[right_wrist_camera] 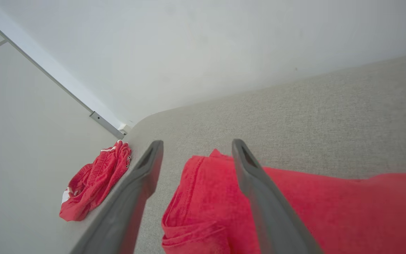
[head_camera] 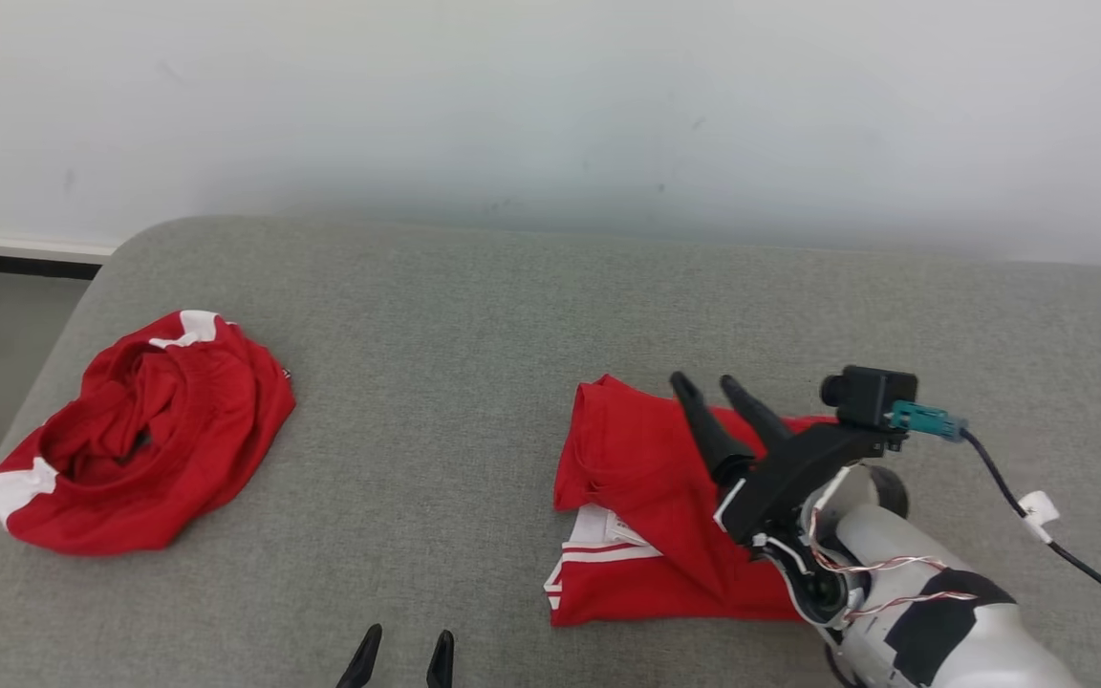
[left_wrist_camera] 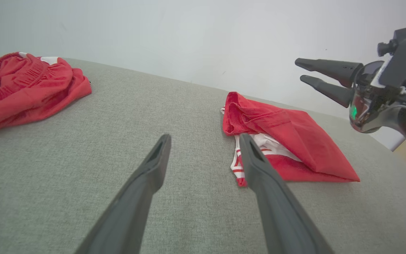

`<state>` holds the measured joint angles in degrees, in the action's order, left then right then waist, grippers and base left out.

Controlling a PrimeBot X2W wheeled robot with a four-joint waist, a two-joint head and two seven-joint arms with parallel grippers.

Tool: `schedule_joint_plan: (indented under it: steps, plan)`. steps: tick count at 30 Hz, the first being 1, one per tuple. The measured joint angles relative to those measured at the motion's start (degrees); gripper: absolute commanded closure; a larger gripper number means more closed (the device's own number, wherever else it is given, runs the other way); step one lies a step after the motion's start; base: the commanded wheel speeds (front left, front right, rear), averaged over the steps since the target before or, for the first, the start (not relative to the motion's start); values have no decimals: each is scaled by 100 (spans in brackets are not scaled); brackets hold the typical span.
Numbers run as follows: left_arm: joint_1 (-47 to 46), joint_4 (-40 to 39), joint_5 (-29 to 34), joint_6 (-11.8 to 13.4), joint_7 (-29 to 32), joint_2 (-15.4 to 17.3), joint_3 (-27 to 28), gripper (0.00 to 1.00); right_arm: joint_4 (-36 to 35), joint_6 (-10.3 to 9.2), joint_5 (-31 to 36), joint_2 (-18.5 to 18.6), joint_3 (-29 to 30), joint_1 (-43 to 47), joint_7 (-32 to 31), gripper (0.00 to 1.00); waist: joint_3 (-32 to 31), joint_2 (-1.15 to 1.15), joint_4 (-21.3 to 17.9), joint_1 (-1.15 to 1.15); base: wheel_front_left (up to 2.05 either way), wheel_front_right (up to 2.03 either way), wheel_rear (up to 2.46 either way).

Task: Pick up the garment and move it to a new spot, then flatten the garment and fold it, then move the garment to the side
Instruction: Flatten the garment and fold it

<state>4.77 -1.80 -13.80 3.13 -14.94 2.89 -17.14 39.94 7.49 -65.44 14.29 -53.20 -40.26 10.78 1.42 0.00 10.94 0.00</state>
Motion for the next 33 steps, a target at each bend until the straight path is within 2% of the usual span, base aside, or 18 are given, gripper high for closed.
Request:
schedule_joint_plan:
  steps: [12, 22, 23, 24, 25, 27, 33]
  plan:
    - [21, -151, -89, 101, 0, -1, 194, 0, -111, 0, 620, 586, 192, 186, 415, 0, -17, 0, -467, 0, 0, 0, 0]
    - [75, -231, -86, 196, 0, 1, 495, 0, -933, 0, 2083, 690, 1354, 1037, 434, 0, -92, 0, -851, 0, 0, 0, 0]
    - [101, -232, -86, 200, 0, 1, 519, 0, -1014, 0, 2212, 684, 1471, 1140, 434, 12, -113, 0, -873, 0, 0, 0, 0]
    - [109, -240, -85, 201, 0, 0, 535, 0, -1125, 0, 2386, 678, 1575, 1259, 435, 33, -136, 0, -894, 0, 0, 0, 0]
    - [109, -252, -80, 201, 0, 0, 546, 0, -1216, 0, 2531, 666, 1685, 1380, 434, 61, -157, 0, -911, 0, 0, 0, 0]
    - [121, -270, -69, 203, 0, 0, 593, 0, -1537, 0, 2959, 600, 1970, 1778, 435, 100, -213, 0, -951, 0, 0, 0, 0]
    - [210, -322, -24, 201, 0, 0, 700, 0, -2345, 0, 3740, 414, 2591, 2654, 434, 100, -307, 0, -980, 0, 0, 0, 0]
